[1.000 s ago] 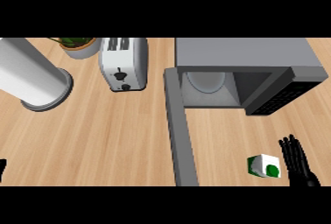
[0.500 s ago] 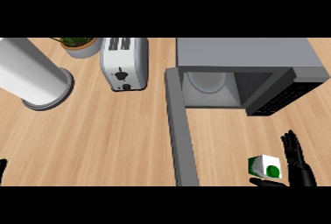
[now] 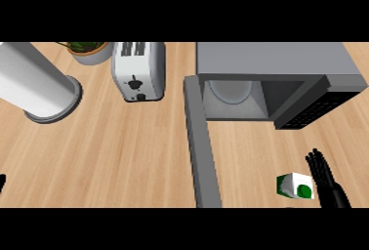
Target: Pick up the milk, place it into the microwave and close the microwave
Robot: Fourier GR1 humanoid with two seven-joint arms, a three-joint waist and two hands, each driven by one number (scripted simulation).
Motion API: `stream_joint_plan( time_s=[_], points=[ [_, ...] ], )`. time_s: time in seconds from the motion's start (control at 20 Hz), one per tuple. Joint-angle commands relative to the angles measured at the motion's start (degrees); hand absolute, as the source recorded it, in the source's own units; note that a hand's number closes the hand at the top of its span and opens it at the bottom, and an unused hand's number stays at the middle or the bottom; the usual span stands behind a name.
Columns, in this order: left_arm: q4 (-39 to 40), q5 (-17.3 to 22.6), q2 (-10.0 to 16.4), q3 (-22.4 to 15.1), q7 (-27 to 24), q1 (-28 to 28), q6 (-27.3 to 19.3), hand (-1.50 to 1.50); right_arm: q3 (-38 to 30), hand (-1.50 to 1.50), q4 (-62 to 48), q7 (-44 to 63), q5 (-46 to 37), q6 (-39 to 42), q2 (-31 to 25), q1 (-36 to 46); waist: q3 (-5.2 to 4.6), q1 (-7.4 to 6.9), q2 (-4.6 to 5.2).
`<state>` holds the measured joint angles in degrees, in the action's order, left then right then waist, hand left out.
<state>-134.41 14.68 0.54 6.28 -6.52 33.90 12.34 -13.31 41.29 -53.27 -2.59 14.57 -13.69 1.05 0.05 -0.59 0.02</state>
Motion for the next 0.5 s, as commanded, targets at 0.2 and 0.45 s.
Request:
stream_joint_plan(
  time_s=[0.2,0.45],
  points=[
    [-0.63,2.26,-0.50,0.71,-0.58,3.62,1.74,-1.50,4.84,1.50,1.10,-6.68,3.10,16.12,-0.59,0.81,-0.01,-0.25,-0.29],
    [-1.94,1.31,-0.52,-0.45,2.01,1.12,-0.50,-1.50,2.93,1.50,7.17,-8.25,1.01,-4.40,3.28,-0.38,-0.05,0.63,-0.18]
  ],
)
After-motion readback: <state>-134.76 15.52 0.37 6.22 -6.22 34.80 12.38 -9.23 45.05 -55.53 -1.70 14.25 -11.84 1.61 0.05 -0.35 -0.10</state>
